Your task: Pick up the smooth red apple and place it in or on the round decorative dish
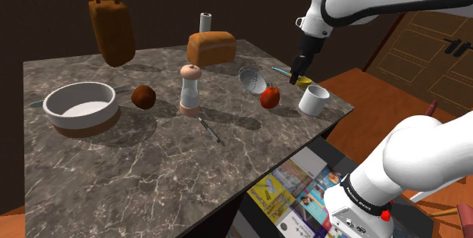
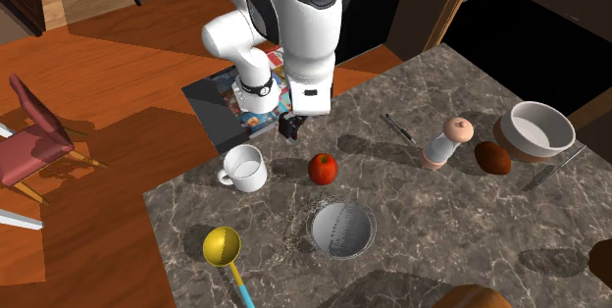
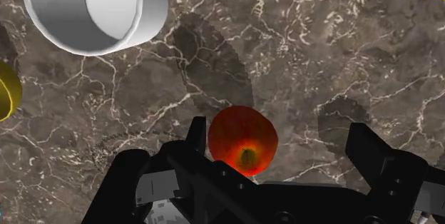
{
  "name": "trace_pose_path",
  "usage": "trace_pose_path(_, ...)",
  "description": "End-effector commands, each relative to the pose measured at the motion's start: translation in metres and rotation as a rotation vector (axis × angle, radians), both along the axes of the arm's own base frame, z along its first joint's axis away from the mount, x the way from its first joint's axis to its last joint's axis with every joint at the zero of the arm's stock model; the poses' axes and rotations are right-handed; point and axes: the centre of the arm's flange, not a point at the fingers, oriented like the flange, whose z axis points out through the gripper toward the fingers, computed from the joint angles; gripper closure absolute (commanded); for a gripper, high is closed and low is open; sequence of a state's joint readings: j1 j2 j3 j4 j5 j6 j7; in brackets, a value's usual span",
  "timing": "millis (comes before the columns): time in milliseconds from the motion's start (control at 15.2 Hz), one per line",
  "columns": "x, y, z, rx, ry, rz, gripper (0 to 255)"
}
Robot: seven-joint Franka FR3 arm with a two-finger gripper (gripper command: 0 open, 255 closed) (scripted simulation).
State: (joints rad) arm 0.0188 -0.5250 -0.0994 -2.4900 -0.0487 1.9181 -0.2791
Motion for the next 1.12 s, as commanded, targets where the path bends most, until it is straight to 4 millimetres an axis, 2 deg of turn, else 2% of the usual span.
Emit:
trace_pose_path(0, 0.015, -0.006, -0.021, 0.018, -0.011, 0.035, 0)
trace_pose_path(264, 0.047, -0.012, -0.062, 0.054, -0.026, 0.102, 0)
trace_pose_path(330, 0.051, -0.012, -0.067, 0.059, -0.028, 0.110, 0)
trace_pose_path(792, 0.050, -0.010, -0.104, 0.059, -0.028, 0.110, 0)
trace_pose_path(1056, 0.050, -0.010, -0.107, 0.059, -0.028, 0.110, 0)
